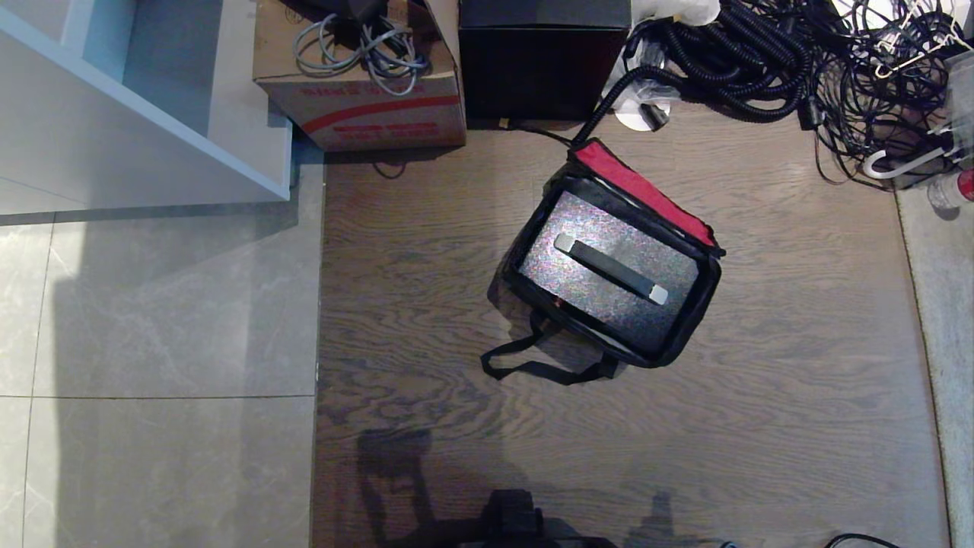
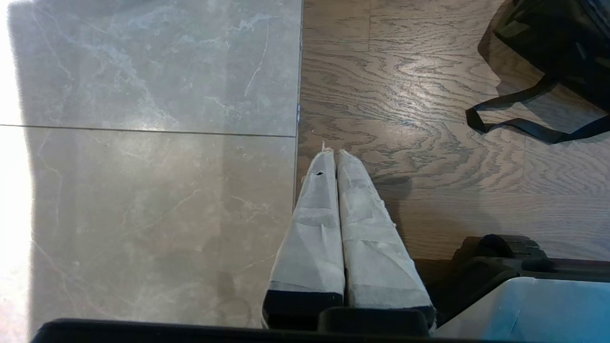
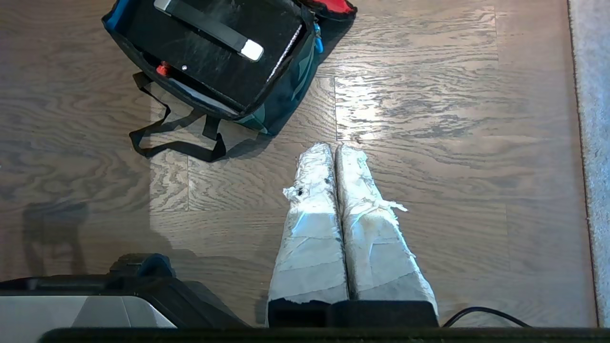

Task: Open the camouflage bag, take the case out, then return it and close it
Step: Grip the handle

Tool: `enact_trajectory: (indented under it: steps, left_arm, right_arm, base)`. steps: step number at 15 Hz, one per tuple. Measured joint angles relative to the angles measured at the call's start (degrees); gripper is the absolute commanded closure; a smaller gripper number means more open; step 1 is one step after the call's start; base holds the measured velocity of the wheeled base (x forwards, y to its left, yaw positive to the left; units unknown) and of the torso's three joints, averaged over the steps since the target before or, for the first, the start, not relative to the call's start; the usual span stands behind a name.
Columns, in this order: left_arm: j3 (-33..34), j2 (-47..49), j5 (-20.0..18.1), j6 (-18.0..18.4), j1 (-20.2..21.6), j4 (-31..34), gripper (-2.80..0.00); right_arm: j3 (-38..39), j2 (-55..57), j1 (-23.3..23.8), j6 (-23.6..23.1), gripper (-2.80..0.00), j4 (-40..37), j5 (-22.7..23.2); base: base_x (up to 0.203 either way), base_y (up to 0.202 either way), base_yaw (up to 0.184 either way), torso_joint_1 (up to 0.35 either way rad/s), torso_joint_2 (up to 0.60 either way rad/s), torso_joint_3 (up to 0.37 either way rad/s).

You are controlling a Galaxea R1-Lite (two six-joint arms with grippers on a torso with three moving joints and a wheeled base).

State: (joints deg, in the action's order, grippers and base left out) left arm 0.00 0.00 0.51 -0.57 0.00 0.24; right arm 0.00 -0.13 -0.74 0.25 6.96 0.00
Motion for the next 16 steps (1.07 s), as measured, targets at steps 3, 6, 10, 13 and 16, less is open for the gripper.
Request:
enact_trajectory:
  steps: [3, 6, 10, 13, 16]
  left_arm:
    - [0.0, 0.0, 0.0, 0.0, 0.0, 0.0, 0.00]
    - [0.0, 0.0, 0.0, 0.0, 0.0, 0.0, 0.00]
    - [0.0, 0.0, 0.0, 0.0, 0.0, 0.0, 0.00]
    - [0.0, 0.0, 0.0, 0.0, 0.0, 0.0, 0.00]
    - [0.0, 0.0, 0.0, 0.0, 0.0, 0.0, 0.00]
  right_arm:
    - [0.0, 0.0, 0.0, 0.0, 0.00, 0.0, 0.0]
    - [0.0, 0.0, 0.0, 0.0, 0.00, 0.0, 0.0]
    - [0.0, 0.0, 0.0, 0.0, 0.00, 0.0, 0.0]
    - [0.0, 0.0, 0.0, 0.0, 0.00, 0.0, 0.0]
    - [0.0, 0.0, 0.0, 0.0, 0.00, 0.0, 0.0]
  base:
    - [0.000, 0.000, 0.000, 0.000, 0.00, 0.000]
    - [0.000, 0.000, 0.000, 0.000, 0.00, 0.000]
    - [0.000, 0.000, 0.000, 0.000, 0.00, 0.000]
    - [0.000, 0.000, 0.000, 0.000, 0.00, 0.000]
    - [0.000, 0.000, 0.000, 0.000, 0.00, 0.000]
